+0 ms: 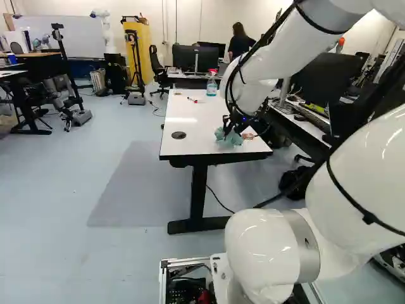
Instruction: Clean the table with the green towel
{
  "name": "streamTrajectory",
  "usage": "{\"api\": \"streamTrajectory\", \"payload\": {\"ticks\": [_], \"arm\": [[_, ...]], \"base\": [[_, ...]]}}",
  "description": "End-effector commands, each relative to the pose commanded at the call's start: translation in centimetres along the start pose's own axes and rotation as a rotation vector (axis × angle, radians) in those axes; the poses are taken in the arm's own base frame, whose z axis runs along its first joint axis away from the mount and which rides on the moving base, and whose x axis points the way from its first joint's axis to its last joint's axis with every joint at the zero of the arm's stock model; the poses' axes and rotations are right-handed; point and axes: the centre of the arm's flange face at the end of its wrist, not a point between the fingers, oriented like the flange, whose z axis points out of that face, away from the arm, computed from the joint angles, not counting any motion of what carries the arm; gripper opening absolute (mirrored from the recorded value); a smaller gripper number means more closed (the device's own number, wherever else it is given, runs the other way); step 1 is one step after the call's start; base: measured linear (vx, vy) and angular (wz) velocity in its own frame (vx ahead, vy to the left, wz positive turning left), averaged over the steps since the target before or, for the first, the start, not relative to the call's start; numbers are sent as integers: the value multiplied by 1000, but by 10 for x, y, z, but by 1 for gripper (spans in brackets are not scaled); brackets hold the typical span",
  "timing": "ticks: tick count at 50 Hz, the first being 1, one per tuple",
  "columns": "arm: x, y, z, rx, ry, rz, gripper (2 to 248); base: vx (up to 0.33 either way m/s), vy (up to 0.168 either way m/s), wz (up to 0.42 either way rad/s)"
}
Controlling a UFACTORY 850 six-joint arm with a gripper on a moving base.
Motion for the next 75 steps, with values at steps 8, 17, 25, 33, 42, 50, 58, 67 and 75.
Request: {"api": "streamTrajectory", "payload": {"ticks": [8, 17, 25, 33, 42, 50, 58, 67, 75], "arm": [[0, 0, 0, 0, 0, 0, 45], [0, 0, 0, 0, 0, 0, 45], [2, -5, 1, 6, 9, -9, 45], [8, -11, 2, 17, 54, -14, 45], [18, -20, 4, 32, 116, -16, 45], [32, -26, 11, 41, 152, -13, 45], [48, -25, 26, 36, 178, -5, 45], [57, -15, 39, 18, 218, 16, 45], [59, -3, 47, 1, 244, 35, 45]], "base": [[0, 0, 0], [0, 0, 0], [0, 0, 0], [0, 0, 0], [0, 0, 0], [0, 0, 0], [0, 0, 0], [0, 0, 0], [0, 0, 0]]}}
